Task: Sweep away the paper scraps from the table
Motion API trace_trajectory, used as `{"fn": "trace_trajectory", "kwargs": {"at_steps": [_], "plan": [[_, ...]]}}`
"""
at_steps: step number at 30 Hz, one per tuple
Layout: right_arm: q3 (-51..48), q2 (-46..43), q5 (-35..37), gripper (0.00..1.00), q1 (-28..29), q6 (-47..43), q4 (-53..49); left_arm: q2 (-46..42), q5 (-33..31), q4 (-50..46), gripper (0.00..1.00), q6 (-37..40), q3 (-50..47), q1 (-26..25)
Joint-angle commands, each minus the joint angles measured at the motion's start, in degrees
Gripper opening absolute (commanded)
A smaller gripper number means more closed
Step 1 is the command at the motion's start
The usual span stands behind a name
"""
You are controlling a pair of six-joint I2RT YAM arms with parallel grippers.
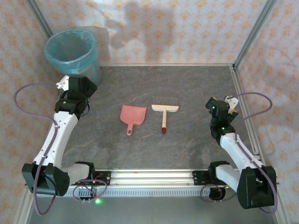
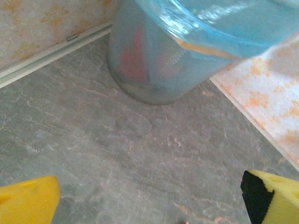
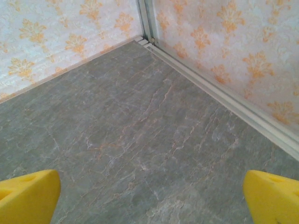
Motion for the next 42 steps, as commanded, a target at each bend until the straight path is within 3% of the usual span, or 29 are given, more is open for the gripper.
{"fn": "trace_trajectory", "kwargs": {"at_steps": [1, 7, 11, 16, 19, 23, 27, 32, 35, 40, 42], "plan": [[-0.5, 1.9, 0.1, 0.99, -0.2, -5.7, 6.6, -2.9, -2.7, 10.7, 1.00, 5.7, -5.4, 0.2], [-6.1, 3.8, -4.9, 0.99, -0.2, -10.9, 18.5, -6.7, -5.8, 30.0, 1.00, 18.9, -19.8, 0.6], [-5.2, 7.9, -5.4, 0.99, -0.2, -10.6, 19.0, -10.1, -8.4, 42.6, 1.00, 23.4, -30.3, 1.6], [-5.0, 14.9, -7.2, 0.99, -0.2, -11.4, 23.4, -4.2, -9.5, 40.7, 1.00, 30.7, -31.0, 2.3], [-6.4, 18.6, -8.4, 0.99, -0.2, -13.0, 29.6, -0.3, -8.4, 45.5, 1.00, 33.4, -33.2, 2.3], [-6.4, 18.9, -9.2, 0.99, -0.2, -13.4, 30.4, 4.5, -3.1, 53.7, 1.00, 37.5, -35.4, 2.3], [-10.4, 22.4, -9.5, 0.99, -0.3, -15.0, 42.4, 8.1, 1.7, 58.9, 1.00, 37.9, -36.8, 2.3], [-10.2, 26.0, -9.5, 0.99, -0.3, -14.8, 44.8, 10.4, 4.8, 70.1, 1.00, 37.2, -41.5, 2.2], [-12.7, 29.1, -9.7, 0.99, -0.3, -15.1, 52.0, 12.4, 6.7, 75.1, 1.00, 39.1, -43.3, 1.6], [-12.8, 29.0, -12.6, 0.99, -0.3, -16.4, 52.0, 18.0, 3.5, 84.4, 1.00, 44.6, -45.5, -3.6], [-11.8, 28.8, -14.0, 0.99, -0.3, -16.9, 49.5, 18.0, 1.1, 81.5, 1.00, 46.2, -44.0, -5.7]]}}
